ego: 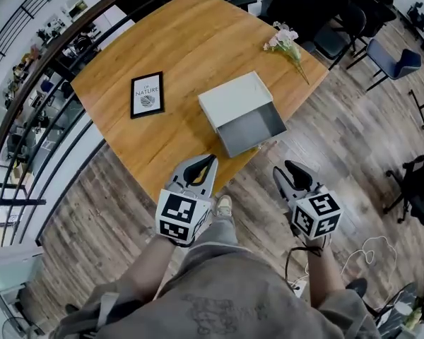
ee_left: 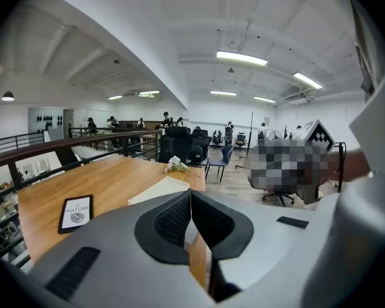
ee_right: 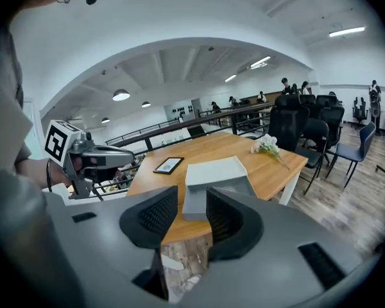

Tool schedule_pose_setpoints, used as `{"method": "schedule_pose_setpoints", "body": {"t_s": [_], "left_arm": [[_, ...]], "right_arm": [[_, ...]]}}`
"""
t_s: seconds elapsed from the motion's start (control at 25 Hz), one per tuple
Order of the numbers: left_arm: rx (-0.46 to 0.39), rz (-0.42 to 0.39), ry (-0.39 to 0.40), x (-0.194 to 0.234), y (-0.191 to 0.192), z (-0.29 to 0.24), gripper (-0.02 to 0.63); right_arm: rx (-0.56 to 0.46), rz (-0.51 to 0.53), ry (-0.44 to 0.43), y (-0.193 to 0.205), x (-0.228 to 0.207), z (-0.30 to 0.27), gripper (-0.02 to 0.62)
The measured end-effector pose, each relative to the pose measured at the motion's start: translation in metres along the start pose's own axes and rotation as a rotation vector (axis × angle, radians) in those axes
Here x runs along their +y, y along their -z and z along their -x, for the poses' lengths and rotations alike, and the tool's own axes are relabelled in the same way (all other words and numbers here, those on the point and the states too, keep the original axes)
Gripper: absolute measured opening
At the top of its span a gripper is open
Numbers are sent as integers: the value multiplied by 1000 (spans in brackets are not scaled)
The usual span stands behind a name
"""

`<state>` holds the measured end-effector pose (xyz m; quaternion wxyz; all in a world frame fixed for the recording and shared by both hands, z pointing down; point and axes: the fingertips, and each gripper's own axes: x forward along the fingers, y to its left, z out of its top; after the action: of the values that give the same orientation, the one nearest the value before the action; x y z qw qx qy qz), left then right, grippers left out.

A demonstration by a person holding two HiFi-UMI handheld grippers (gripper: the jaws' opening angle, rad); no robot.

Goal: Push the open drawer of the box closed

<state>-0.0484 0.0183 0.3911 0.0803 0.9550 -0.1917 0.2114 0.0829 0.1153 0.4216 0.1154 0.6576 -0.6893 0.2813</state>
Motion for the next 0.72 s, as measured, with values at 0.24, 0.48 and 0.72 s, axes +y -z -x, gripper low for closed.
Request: {"method": "schedule_pose_setpoints", "body": {"t_s": [0.24, 0.48, 0.72], "left_arm": [[97, 50, 50, 22, 38, -39, 20], [184, 99, 66, 42, 80, -60, 20], [246, 134, 73, 43, 105, -71, 20]], "right_arm": [[151, -46, 25, 46, -24, -60, 155], [247, -63, 38, 72, -37, -103, 155], [339, -65, 43, 98, -52, -126, 155]]}}
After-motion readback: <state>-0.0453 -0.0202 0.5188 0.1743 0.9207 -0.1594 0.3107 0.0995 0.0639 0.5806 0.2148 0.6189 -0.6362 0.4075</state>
